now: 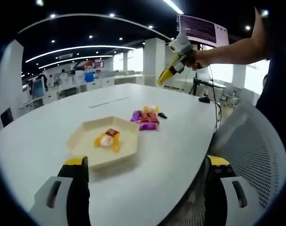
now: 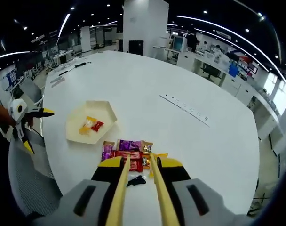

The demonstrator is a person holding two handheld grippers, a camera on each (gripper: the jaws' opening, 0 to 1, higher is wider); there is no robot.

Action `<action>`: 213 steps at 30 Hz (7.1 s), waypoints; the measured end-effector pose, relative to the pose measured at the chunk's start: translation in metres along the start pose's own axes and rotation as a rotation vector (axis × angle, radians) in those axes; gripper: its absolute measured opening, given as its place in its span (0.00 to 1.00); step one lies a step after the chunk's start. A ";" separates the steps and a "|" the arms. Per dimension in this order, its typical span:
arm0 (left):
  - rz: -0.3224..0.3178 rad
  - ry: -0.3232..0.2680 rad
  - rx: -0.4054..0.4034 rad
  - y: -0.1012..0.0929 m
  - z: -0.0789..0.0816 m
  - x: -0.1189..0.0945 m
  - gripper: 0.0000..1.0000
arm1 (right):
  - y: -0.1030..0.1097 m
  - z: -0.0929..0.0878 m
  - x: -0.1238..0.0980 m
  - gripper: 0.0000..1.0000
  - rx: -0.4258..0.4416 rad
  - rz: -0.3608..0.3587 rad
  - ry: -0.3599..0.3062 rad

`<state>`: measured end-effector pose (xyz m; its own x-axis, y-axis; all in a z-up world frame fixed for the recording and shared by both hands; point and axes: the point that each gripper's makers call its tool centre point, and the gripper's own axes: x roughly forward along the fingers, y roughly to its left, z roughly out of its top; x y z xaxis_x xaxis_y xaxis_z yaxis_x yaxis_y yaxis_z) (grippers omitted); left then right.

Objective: Place the target food into the container with the food tongs after gripping and lifting it, then release it inside without dropping or visibly crushing the food.

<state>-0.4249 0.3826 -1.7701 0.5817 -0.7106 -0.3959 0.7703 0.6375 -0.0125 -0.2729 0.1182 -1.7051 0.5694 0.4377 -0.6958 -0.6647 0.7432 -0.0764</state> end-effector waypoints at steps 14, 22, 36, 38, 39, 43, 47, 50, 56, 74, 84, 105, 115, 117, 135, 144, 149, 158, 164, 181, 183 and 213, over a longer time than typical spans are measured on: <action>0.009 -0.004 -0.012 0.002 0.000 0.000 0.99 | 0.001 -0.024 0.017 0.27 0.038 -0.039 0.012; 0.024 -0.002 -0.013 0.006 -0.001 0.000 0.99 | 0.001 -0.045 0.034 0.27 0.071 -0.069 0.023; 0.032 0.001 -0.010 0.007 -0.001 0.000 0.98 | 0.011 -0.075 0.062 0.27 0.120 -0.067 0.092; 0.031 0.001 -0.014 0.007 -0.001 0.000 0.98 | 0.012 -0.077 0.064 0.27 0.137 -0.065 0.093; 0.032 0.001 -0.012 0.008 -0.001 0.000 0.98 | 0.011 -0.079 0.066 0.27 0.132 -0.076 0.098; 0.038 0.000 -0.017 0.008 0.000 -0.001 0.97 | 0.009 -0.089 0.072 0.27 0.148 -0.094 0.137; 0.043 0.000 -0.013 0.010 -0.001 -0.001 0.96 | 0.006 -0.095 0.073 0.27 0.179 -0.118 0.154; 0.046 0.001 -0.014 0.011 -0.001 -0.001 0.96 | 0.007 -0.096 0.074 0.27 0.228 -0.117 0.146; 0.040 0.003 -0.012 0.009 -0.001 -0.001 0.95 | 0.013 -0.100 0.071 0.27 0.170 -0.058 0.176; 0.048 0.009 -0.021 0.011 -0.002 -0.001 0.95 | 0.014 -0.114 0.071 0.28 0.239 -0.039 0.224; 0.048 0.014 -0.018 0.011 -0.003 -0.001 0.95 | 0.017 -0.111 0.072 0.22 0.191 -0.049 0.233; 0.040 0.042 -0.044 0.010 -0.010 0.001 0.99 | 0.003 -0.088 0.048 0.20 0.169 -0.024 0.194; 0.021 0.010 -0.050 0.007 -0.003 0.000 0.99 | -0.005 -0.054 0.036 0.20 0.088 -0.005 0.156; 0.019 -0.005 -0.051 0.007 -0.002 0.000 0.99 | -0.004 -0.052 0.036 0.20 0.083 0.003 0.153; 0.033 -0.017 -0.059 0.009 0.002 -0.002 0.99 | 0.019 -0.027 0.043 0.21 -0.032 0.098 0.171; 0.035 -0.023 -0.056 0.010 0.002 -0.002 0.99 | 0.037 0.005 0.048 0.21 -0.098 0.138 0.156; 0.042 -0.025 -0.048 0.011 0.003 -0.002 0.99 | 0.048 0.021 0.052 0.21 -0.158 0.154 0.149; 0.050 -0.027 -0.053 0.013 0.003 -0.003 0.99 | 0.070 0.048 0.060 0.21 -0.210 0.193 0.137; 0.042 -0.030 -0.050 0.011 0.004 -0.003 0.99 | 0.091 0.073 0.070 0.21 -0.263 0.224 0.119; 0.043 -0.012 -0.034 0.011 0.001 -0.002 0.99 | 0.158 0.136 0.093 0.21 -0.344 0.324 0.061; 0.045 -0.014 -0.036 0.012 0.001 -0.002 0.99 | 0.168 0.143 0.096 0.21 -0.359 0.335 0.056; 0.070 -0.001 -0.044 0.017 -0.001 -0.003 0.99 | 0.207 0.171 0.125 0.24 -0.440 0.408 0.065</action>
<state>-0.4142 0.3958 -1.7702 0.6338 -0.6644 -0.3961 0.7157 0.6979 -0.0256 -0.2567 0.4127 -1.6858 0.2049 0.6013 -0.7723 -0.9688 0.2369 -0.0726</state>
